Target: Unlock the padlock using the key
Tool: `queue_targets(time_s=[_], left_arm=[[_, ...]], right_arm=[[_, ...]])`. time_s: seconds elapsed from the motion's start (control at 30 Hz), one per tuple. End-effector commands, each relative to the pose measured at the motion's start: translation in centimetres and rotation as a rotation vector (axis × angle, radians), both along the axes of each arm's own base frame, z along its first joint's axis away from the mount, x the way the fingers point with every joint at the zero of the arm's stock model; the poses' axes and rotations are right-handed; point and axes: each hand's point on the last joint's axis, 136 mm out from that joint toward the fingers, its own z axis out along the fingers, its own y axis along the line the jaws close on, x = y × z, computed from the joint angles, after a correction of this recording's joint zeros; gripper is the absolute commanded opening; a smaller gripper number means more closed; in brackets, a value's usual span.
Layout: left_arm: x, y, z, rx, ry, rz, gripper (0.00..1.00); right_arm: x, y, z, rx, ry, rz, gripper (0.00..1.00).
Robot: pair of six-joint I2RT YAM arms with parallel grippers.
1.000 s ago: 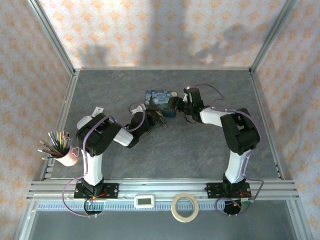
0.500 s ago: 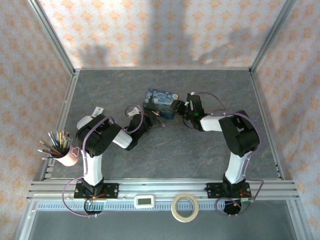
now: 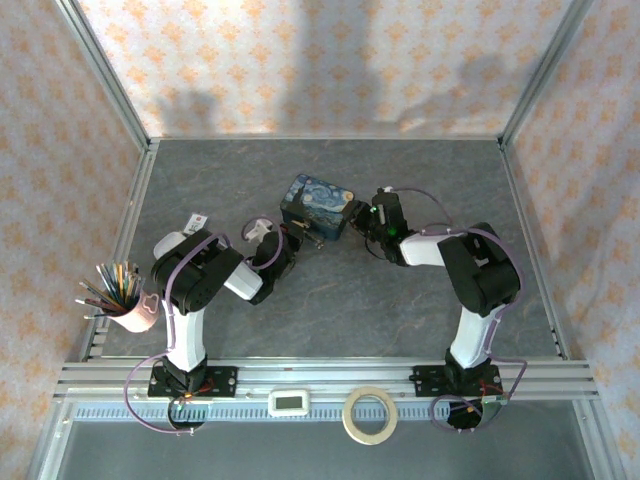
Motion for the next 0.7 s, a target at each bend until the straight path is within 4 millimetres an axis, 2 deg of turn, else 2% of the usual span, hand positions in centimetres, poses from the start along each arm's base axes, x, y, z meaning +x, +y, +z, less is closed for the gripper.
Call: queue_targets(time_s=[0.0, 0.1, 0.17, 0.2, 0.37, 0.47, 0.67], left_arm=[[0.2, 1.8, 0.5, -0.033, -0.021, 0.096, 0.0], [0.5, 1.4, 1.0, -0.021, -0.036, 0.079, 0.0], [0.6, 1.2, 1.3, 0.003, -0.053, 0.064, 0.0], [0.6, 1.1, 1.5, 0.01, -0.061, 0.057, 0.0], [0.0, 2.2, 1.2, 0.036, -0.052, 0.08, 0.0], [-0.5, 2.9, 2.4, 0.02, -0.08, 0.085, 0.0], [-1.9, 3.5, 4.6, 0.097, -0.093, 0.019, 0.0]], right_arm=[[-0.1, -1.6, -1.4, -0.04, 0.042, -0.07, 0.39], [0.0, -0.6, -0.4, -0.034, 0.007, -0.029, 0.46], [0.1, 0.1, 0.7, -0.038, -0.033, 0.005, 0.61], [0.1, 0.4, 1.2, -0.033, -0.045, 0.021, 0.65], [0.5, 1.5, 2.2, -0.061, -0.071, 0.058, 0.71], [0.5, 1.7, 2.6, -0.069, -0.086, 0.069, 0.72], [-0.2, 0.0, 4.4, -0.192, -0.145, 0.064, 0.8]])
